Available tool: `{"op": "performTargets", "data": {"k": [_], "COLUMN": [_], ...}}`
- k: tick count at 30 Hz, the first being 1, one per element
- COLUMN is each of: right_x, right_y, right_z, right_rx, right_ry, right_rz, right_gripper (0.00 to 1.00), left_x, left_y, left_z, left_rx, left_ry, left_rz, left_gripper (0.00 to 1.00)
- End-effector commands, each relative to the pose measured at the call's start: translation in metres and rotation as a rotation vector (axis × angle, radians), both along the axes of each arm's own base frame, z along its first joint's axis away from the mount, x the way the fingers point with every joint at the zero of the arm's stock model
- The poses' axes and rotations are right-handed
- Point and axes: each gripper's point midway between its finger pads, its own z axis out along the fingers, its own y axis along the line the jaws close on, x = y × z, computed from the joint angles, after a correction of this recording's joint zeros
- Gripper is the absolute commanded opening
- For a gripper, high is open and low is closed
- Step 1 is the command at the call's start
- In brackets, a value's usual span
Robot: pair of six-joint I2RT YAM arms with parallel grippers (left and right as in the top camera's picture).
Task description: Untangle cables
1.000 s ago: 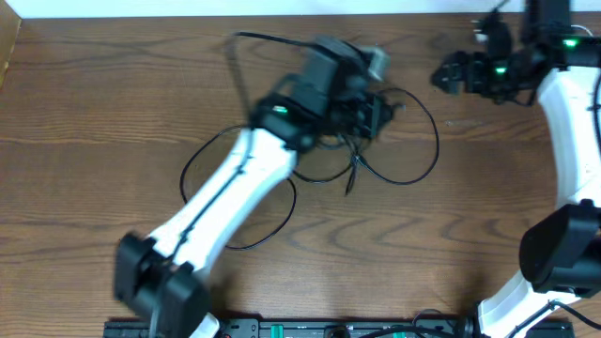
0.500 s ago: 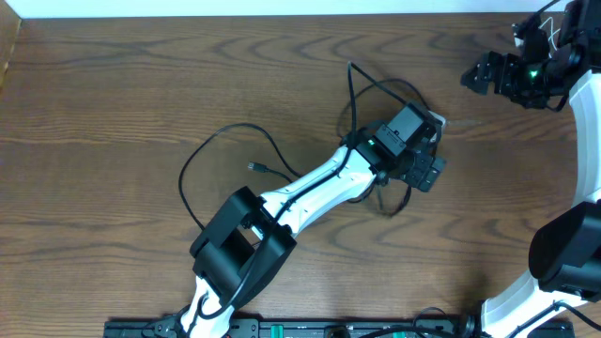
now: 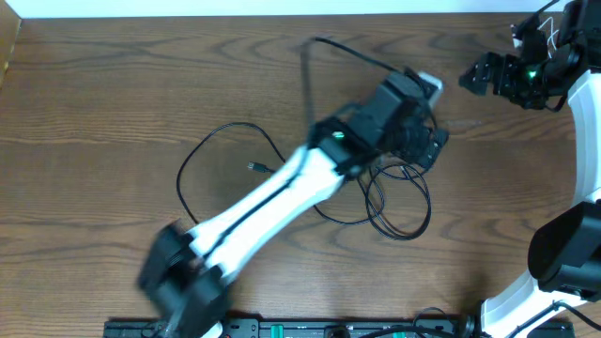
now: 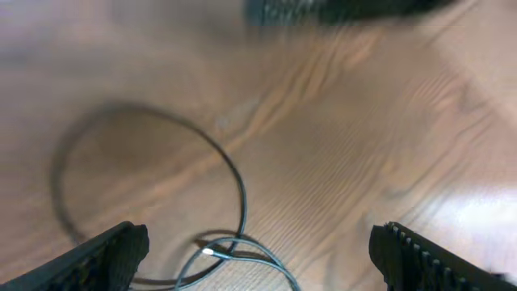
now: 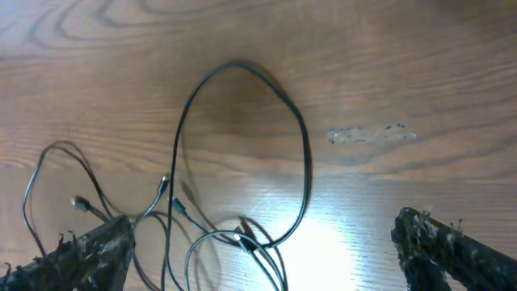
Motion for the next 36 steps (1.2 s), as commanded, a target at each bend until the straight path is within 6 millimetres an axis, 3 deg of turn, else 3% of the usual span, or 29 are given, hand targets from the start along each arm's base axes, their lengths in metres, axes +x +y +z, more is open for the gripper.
{"op": "performTargets", "data": {"k": [1, 4, 7, 11, 15, 18, 24, 31, 36], "right_x": [-0.004, -0.010, -0.016, -0.027, -0.048, -0.064, -0.084, -0.092, -0.098], "right_y": [0.021, 0.044, 0.059, 0.080, 0.098, 0.105, 0.122, 0.105, 0.103], "right_z": [-0.008, -0.011, -0.018, -0.035, -0.065, -0.089, -0.129, -0.159, -0.175], "right_rx": [-0.011, -0.043, -0.105, -0.201, -0.290, -0.349, -0.389, -0.475, -0.474], "right_ry": [0.014, 0.007, 0.019, 0.042, 0.093, 0.137, 0.150, 0.182, 0.181], "right_rz": [0.099, 0.221, 0.296, 0.418, 0.561, 0.645, 0.759, 0.746, 0.743], "right_gripper": [0.99, 0.99, 0.99, 0.99, 0.99, 0.98, 0.94, 0.94, 0.95], "left_x": [0.006, 0.011, 0.017, 0.023, 0.027, 0.028, 0.029, 0.029, 0.029], "left_y": [0.040, 0.089, 0.146, 0.208, 0.245, 0.256, 0.257, 0.257, 0.257], "left_z": [0.069, 0.092, 0.101, 0.097, 0.087, 0.081, 0.079, 0.079, 0.078], "left_rx": [-0.073, -0.068, -0.046, -0.009, 0.024, 0.038, 0.042, 0.043, 0.043], "left_ry": [-0.093, -0.095, -0.066, -0.009, 0.043, 0.067, 0.073, 0.073, 0.074], "left_rz": [0.066, 0.150, 0.267, 0.412, 0.502, 0.528, 0.531, 0.531, 0.531], "left_gripper": [0.93, 0.94, 0.94, 0.94, 0.94, 0.94, 0.94, 0.95, 0.94]}}
